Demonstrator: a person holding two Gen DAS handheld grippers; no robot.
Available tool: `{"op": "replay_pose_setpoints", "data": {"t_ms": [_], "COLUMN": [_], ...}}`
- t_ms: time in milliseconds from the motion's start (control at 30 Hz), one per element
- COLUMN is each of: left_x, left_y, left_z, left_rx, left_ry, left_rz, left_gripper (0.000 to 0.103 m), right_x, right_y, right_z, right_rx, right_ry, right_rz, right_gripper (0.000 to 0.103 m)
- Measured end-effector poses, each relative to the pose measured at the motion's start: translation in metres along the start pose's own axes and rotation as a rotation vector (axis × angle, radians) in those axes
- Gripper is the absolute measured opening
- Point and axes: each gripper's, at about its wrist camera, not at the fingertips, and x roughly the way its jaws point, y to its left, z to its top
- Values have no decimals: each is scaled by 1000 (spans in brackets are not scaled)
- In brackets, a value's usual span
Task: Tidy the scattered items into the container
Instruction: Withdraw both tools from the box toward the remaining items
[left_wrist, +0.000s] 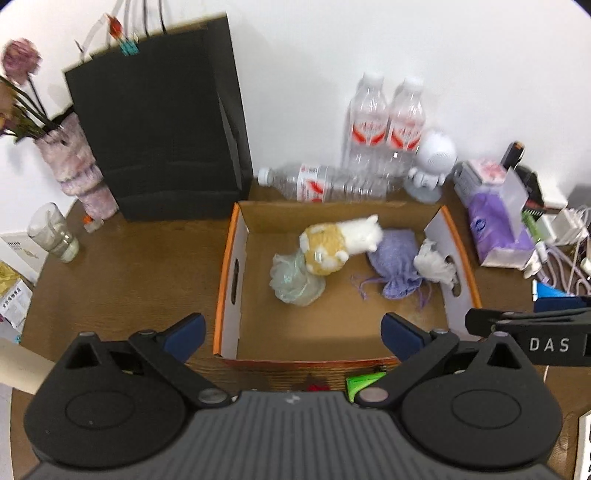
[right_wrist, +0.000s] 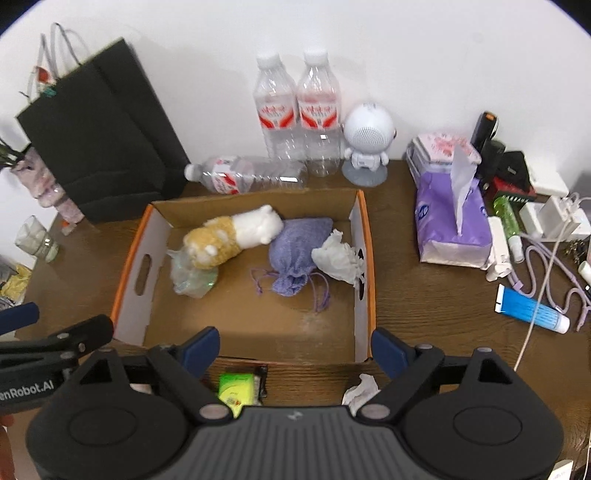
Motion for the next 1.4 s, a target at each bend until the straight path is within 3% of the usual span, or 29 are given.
{"op": "replay_pose_setpoints", "data": {"t_ms": [300,533,700,933,1100,1233,1400], "left_x": [-53,-84,-91,-79,-57,-58,-57], "left_y": [16,15,9,7,15,23,24], "left_z": [-44,-104,-144,-230,-312,-348,-377], "left_rx": [-44,-42,-16,12,-25,-55,-13], "left_ry": [-161,-428,-537,-604,-633,-659,-695], "left_rz": [-1,-12,-14,-90,-74,-97,-101], "left_gripper": [103,103,103,103,103,103,103], "right_x": [-56,-72,-76,-59,-40,-36,-31], "right_y": [8,7,2,-8,-20,-19,-16], "right_z": [-46,-104,-144,-227,-301,-343,-386], "right_rx": [-32,-65,-52,-49,-27,-38,-23], "right_ry": [-177,-374,-493,-618,-687,-763,-841], "right_rz": [27,36,33,80,87,103,88], "right_gripper": [89,89,89,93,97,98,103]}}
